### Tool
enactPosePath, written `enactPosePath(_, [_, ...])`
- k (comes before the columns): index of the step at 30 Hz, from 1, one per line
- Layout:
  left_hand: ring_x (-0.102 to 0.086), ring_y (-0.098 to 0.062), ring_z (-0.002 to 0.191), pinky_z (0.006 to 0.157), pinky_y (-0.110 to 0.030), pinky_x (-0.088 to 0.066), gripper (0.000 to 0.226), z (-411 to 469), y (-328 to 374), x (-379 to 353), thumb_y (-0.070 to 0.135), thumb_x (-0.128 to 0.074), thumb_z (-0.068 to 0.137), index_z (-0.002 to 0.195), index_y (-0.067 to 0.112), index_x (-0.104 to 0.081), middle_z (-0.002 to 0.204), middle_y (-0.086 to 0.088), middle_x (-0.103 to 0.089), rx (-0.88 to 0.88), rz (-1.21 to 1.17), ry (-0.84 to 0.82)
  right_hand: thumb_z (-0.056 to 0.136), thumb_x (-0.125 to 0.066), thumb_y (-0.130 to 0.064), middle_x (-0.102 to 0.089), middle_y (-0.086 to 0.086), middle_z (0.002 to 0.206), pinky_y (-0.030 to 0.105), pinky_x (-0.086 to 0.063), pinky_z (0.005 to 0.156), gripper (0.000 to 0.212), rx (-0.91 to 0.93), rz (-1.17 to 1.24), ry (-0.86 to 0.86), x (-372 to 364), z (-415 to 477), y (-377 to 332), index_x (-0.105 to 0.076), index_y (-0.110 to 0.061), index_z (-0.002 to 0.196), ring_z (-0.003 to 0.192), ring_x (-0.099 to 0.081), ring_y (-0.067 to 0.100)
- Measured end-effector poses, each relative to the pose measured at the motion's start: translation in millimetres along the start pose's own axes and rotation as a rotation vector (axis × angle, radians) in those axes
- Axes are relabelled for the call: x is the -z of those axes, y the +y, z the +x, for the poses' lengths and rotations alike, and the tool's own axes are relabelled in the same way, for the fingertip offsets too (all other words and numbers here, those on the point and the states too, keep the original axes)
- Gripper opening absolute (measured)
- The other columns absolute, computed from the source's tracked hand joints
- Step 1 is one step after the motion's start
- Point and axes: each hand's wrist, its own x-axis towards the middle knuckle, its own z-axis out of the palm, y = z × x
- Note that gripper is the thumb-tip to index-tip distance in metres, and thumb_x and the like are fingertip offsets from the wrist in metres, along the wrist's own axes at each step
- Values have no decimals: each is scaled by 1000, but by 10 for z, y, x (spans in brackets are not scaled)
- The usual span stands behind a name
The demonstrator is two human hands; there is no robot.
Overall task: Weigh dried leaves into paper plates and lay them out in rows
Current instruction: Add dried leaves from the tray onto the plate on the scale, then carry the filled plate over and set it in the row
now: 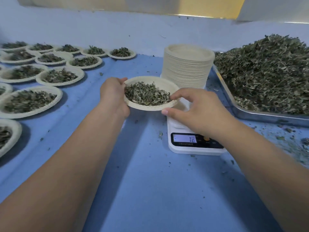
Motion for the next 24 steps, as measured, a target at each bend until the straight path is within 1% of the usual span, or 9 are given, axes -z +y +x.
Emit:
enactPosePath(3, [-60, -23, 68, 74, -35, -54, 13, 175, 172, 106, 12, -46, 97, 96, 16, -58, 86, -5, -57, -49, -42, 93, 71, -74, -70, -68, -16, 102, 20, -46, 77, 46, 35, -20, -9, -238, 333, -144, -71, -38, 104, 97, -56, 5])
enactPosePath(8, [-56, -23, 76, 76, -37, -49, 20, 548, 323, 344, 28, -46, 101, 83, 20, -49, 83, -3, -53, -75, 26, 119, 72, -76, -69, -51, -21, 82, 27, -36, 72, 45, 40, -115, -114, -730, 994, -349, -71, -32, 97, 90, -52, 11])
enactPosePath(11, [-39, -23, 83, 74, -37, -38, 24, 791, 421, 463, 22, -45, 101, 78, 17, -48, 76, -3, -47, -137, 111, 169, 72, -77, -67, -55, -11, 89, 27, -38, 71, 42, 1, -147, -151, -1038, 1396, -386, -67, -31, 92, 91, -53, 15])
enactPosePath(14, [-59, -28, 80, 74, -39, -42, 23, 986, 457, 565, 14, -43, 100, 83, 9, -58, 83, -8, -61, -203, 73, 239, 73, -77, -65, -59, -5, 100, 29, -39, 76, 42, -56, -155, -170, -1355, 1772, -376, -65, -31, 94, 105, -56, 20])
enactPosePath(17, [-21, -18, 56, 59, -35, -19, 34, 1050, 455, 610, 8, -44, 95, 64, 19, -34, 61, 3, -30, -139, -86, 210, 78, -71, -65, -65, 3, 118, 30, -36, 79, 48, -74, -207, -169, -1647, 2149, -376, -64, -28, 108, 117, -56, 26])
enactPosePath(19, [-35, -13, 61, 59, -29, -30, 26, 1042, 479, 619, 13, -48, 99, 74, 23, -50, 71, 4, -42, -66, -218, 129, 83, -65, -66, -64, 6, 127, 31, -38, 81, 55, -103, -244, -167, -1800, 2384, -386, -61, -26, 121, 121, -55, 30])
enactPosePath(21, [-62, -19, 105, 92, -28, -50, 25, 1063, 473, 639, 22, -46, 105, 119, 11, -64, 116, -7, -63, -10, -352, 21, 88, -56, -67, -61, 9, 134, 36, -44, 91, 62, -140, -252, -160, -1937, 2562, -378, -55, -23, 132, 125, -54, 33])
enactPosePath(22, [-58, -24, 126, 107, -33, -47, 36, 1076, 472, 661, 26, -43, 107, 134, 7, -58, 135, -12, -59, 25, -401, -23, 91, -50, -67, -60, 11, 136, 40, -46, 96, 64, -150, -261, -152, -2006, 2625, -372, -51, -21, 136, 126, -53, 35])
enactPosePath(24, [-53, -31, 136, 110, -37, -45, 45, 1107, 453, 668, 32, -38, 109, 139, 3, -55, 145, -18, -55, 64, -449, -88, 95, -39, -65, -58, 16, 135, 48, -45, 102, 65, -143, -310, -125, -2129, 2705, -354, -45, -17, 138, 125, -53, 39])
